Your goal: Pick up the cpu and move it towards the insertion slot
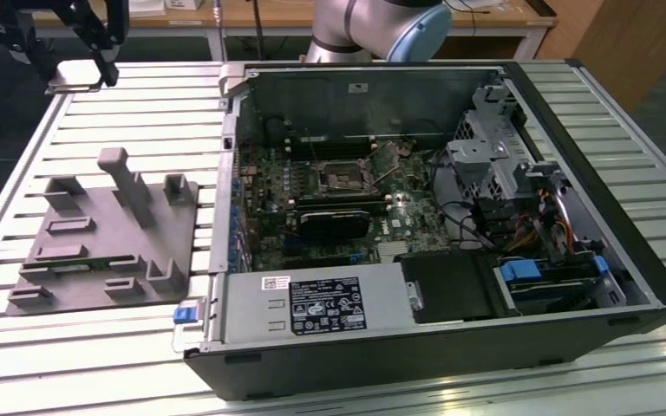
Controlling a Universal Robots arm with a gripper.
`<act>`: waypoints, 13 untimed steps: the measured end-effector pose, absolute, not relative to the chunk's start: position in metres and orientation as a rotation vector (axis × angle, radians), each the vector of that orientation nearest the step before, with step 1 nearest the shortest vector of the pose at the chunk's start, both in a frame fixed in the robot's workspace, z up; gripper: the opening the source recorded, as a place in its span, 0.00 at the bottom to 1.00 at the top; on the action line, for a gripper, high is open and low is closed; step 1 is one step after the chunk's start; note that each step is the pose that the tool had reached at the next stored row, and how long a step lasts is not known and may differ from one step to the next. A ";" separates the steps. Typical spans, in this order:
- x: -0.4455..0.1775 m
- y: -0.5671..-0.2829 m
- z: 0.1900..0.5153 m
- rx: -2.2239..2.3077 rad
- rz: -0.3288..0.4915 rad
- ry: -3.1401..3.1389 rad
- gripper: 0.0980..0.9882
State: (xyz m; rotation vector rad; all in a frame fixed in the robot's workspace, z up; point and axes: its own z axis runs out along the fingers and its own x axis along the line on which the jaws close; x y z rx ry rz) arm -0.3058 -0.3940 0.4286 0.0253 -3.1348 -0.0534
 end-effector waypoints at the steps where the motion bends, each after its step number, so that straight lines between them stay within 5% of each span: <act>1: -0.304 -0.394 0.429 0.025 -0.054 -3.135 0.50; 13: -0.288 -0.394 0.429 0.025 -0.053 -3.135 0.50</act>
